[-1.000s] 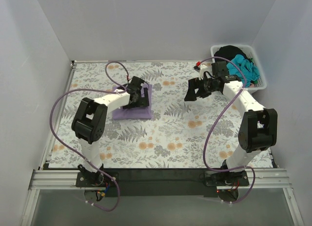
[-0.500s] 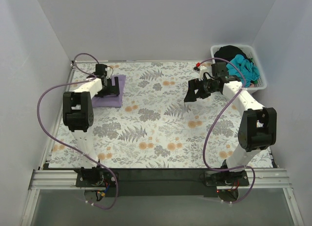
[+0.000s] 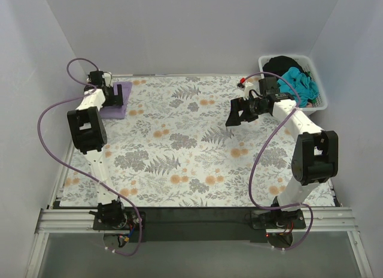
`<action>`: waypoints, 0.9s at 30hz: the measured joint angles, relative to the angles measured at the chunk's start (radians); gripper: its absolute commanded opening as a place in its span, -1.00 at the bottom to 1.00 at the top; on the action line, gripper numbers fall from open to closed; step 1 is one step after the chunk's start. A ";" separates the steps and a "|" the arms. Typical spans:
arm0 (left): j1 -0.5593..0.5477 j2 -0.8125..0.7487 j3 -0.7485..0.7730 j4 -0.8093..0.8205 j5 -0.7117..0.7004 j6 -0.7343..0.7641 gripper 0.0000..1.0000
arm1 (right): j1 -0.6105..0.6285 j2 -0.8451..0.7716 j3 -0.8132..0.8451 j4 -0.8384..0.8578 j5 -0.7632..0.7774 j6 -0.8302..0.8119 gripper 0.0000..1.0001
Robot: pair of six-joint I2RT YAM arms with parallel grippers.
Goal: Fold and stack the t-shirts
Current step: Neatly place the folded tshirt to the corner
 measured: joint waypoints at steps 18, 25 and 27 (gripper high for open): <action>0.069 -0.118 0.007 -0.241 0.186 0.128 0.96 | 0.000 0.004 0.001 0.000 -0.013 0.003 0.97; 0.125 -0.339 -0.297 -0.280 0.232 0.221 0.96 | 0.000 0.004 0.006 0.000 -0.019 0.005 0.97; 0.126 -0.345 -0.344 -0.277 0.233 0.233 0.96 | 0.000 0.003 0.006 0.000 -0.019 0.005 0.97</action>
